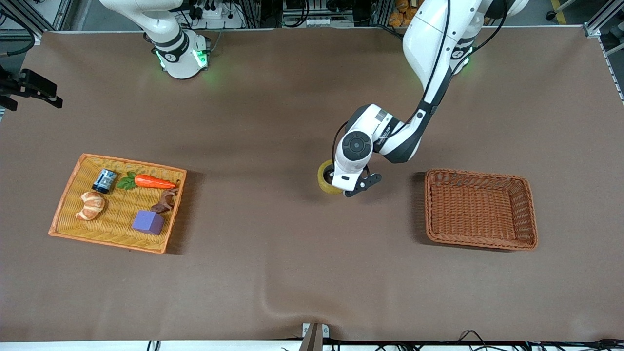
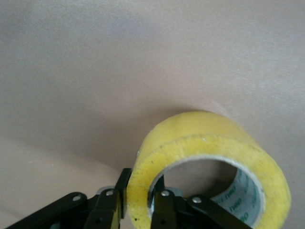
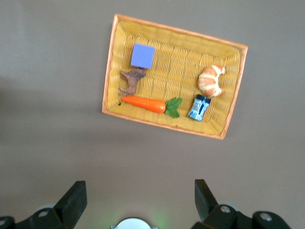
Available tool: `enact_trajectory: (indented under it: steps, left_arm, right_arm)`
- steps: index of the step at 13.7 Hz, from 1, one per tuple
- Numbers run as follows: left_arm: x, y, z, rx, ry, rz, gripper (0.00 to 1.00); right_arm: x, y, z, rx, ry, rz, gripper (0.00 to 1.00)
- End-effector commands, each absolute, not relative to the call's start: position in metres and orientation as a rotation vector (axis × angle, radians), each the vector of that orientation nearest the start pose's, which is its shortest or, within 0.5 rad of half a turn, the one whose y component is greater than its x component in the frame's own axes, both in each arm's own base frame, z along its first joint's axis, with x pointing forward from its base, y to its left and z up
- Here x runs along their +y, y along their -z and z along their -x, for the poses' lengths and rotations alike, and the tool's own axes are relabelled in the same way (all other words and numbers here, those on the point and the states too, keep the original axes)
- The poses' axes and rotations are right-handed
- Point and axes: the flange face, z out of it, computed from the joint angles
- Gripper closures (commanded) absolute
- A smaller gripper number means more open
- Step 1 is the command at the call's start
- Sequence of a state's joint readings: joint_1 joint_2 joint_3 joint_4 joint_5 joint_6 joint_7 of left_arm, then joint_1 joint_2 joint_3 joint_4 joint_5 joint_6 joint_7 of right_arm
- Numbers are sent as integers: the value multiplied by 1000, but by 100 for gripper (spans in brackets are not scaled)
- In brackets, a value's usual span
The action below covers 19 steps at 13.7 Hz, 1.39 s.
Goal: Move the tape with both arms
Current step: 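Lift the tape with the left gripper and lower it into the basket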
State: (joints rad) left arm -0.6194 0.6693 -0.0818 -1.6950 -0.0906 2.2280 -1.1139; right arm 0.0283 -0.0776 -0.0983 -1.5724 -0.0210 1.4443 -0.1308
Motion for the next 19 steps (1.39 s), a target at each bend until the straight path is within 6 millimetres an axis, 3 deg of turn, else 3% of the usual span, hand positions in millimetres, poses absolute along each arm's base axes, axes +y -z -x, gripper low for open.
enact_trajectory:
  steps: [1, 3, 4, 7, 10, 13, 16, 19]
  left_arm:
    - [-422, -220, -518, -797, -222, 3023, 100]
    - [-414, -252, -526, -819, -188, 3042, 100]
    - [-401, -274, -535, -848, -178, 3042, 100]
    - [-341, -340, -561, -892, -196, 3018, 100]
    - [-265, -372, -583, -838, -264, 3004, 100]
    - [-196, -376, -599, -865, -298, 2987, 100]
    - [-114, -361, -609, -773, -353, 3021, 100]
    - [-50, -341, -615, -688, -388, 3060, 100]
  right_arm:
    - [-43, -659, -513, -66, -22, 3171, 0]
    - [-44, -660, -514, -61, -12, 3170, 0]
    - [-47, -661, -514, -48, -11, 3161, 0]
    - [-65, -662, -520, 11, -14, 3162, 0]
    - [-67, -660, -519, 59, -25, 3159, 0]
    - [-61, -661, -516, 139, -46, 3156, 0]
    - [-58, -662, -517, 127, -39, 3156, 0]
    - [-57, -661, -519, 115, -26, 3132, 0]
